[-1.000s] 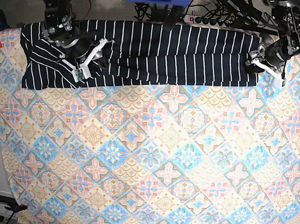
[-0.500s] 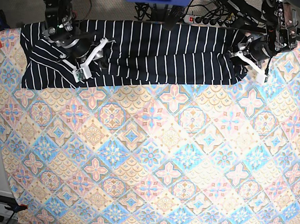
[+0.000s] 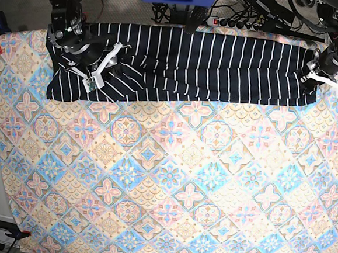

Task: Fold the T-shirt properly
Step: 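Fold the hem end with the left gripper toward the right gripper, then release the fold and regrasp the strip's end with the left gripper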

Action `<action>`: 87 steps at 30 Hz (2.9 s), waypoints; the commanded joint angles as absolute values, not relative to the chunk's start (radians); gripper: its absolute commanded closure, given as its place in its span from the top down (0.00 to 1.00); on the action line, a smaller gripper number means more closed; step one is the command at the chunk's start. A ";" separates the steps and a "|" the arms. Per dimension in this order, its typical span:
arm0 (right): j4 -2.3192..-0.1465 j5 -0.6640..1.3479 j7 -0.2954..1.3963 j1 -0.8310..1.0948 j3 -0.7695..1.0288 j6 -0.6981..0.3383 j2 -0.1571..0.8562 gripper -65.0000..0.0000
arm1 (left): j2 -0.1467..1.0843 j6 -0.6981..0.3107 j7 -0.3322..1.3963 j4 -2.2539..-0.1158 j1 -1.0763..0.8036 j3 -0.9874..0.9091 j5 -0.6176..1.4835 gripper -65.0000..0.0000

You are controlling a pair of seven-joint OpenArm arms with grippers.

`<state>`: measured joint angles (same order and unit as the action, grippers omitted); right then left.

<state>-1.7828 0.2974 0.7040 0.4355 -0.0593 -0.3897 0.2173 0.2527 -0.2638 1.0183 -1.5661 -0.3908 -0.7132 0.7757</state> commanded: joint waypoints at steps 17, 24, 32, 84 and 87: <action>-1.805 0.305 0.682 0.433 -0.048 -0.390 0.226 0.31 | 0.090 -0.265 1.106 -1.939 -0.452 -0.627 1.026 0.00; -1.805 0.305 0.680 0.433 -0.047 -0.390 0.226 0.31 | 0.010 -0.265 1.107 -1.939 -0.449 -0.507 1.027 0.00; -1.805 0.305 0.680 0.433 -0.045 -0.390 0.226 0.31 | -0.045 -0.265 1.106 -1.934 -0.450 -0.387 1.026 0.00; -1.807 0.305 0.680 0.410 -0.019 -0.390 0.232 0.31 | 0.340 -0.271 1.145 -1.627 -0.401 -0.348 0.987 0.59; -1.807 0.305 0.680 0.410 -0.019 -0.390 0.232 0.31 | 0.338 -0.271 1.144 -1.590 -0.390 -0.317 0.978 0.59</action>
